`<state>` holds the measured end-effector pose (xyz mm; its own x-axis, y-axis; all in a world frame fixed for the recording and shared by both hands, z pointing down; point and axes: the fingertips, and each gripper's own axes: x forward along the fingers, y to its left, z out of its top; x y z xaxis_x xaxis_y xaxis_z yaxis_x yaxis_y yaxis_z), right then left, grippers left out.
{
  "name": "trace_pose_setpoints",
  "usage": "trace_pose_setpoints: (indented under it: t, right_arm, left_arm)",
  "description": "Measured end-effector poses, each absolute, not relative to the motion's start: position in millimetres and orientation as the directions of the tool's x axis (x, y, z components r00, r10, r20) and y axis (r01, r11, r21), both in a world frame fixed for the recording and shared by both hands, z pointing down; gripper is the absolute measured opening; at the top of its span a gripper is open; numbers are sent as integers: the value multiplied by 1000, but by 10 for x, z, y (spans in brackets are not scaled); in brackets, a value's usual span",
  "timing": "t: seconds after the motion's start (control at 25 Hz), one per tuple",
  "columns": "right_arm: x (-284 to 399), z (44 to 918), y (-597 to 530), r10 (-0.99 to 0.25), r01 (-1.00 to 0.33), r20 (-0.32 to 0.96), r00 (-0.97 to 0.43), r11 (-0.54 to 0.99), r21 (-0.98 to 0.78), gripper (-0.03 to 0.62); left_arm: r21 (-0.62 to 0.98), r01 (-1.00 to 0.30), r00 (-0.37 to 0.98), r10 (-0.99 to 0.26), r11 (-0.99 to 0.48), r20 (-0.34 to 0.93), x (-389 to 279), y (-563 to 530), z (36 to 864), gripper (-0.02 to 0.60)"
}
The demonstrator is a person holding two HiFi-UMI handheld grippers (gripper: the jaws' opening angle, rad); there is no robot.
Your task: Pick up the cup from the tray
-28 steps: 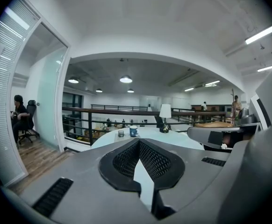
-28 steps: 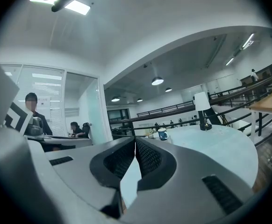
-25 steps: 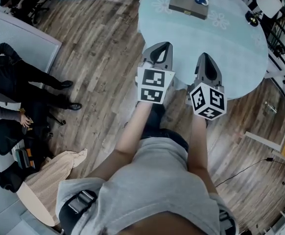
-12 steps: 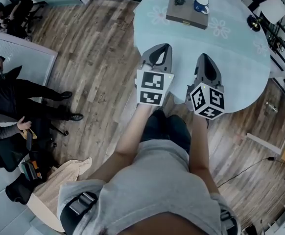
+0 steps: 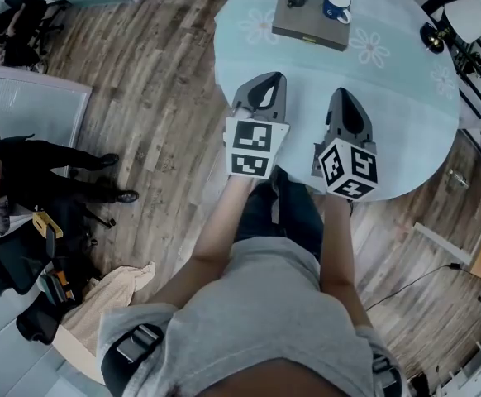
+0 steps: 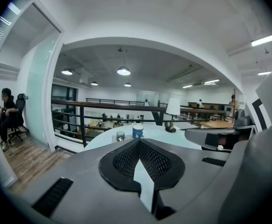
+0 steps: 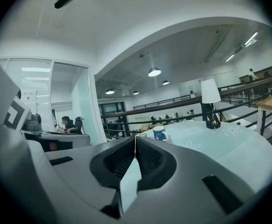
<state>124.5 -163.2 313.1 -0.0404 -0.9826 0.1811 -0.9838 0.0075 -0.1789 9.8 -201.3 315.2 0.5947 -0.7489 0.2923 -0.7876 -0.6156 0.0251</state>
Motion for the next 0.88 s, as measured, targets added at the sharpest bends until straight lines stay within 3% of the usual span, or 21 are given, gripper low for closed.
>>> trace_pose_setpoints:
  t: [0.88]
  right_arm:
    - [2117, 3396, -2739, -976, -987, 203, -74, 43, -155, 8]
  left_arm:
    - [19, -832, 524, -774, -554, 357, 682, -2966, 3526, 5]
